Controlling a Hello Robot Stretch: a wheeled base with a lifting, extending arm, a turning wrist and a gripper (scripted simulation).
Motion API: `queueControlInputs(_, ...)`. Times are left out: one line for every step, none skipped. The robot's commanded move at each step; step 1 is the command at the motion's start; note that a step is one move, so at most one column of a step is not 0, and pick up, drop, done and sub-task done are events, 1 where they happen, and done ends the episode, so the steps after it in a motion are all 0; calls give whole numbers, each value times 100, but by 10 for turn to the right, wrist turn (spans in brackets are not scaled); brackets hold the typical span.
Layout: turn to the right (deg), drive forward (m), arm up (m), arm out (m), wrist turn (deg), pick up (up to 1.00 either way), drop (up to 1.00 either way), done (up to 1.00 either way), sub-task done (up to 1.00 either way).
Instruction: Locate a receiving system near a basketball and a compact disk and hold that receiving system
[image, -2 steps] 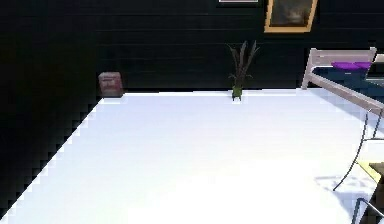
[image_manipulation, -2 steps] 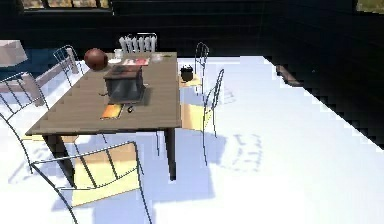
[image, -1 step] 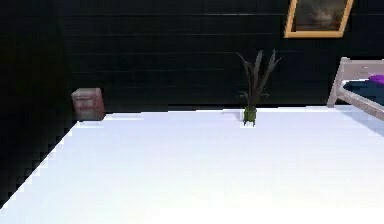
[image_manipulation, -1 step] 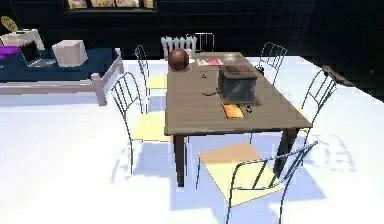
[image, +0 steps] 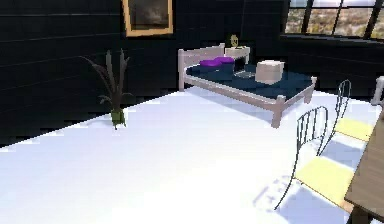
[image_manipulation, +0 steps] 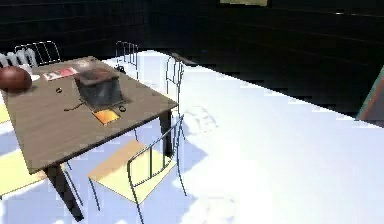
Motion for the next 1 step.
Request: queueControlInputs(0,100,0,0,0,0,0,0,0)
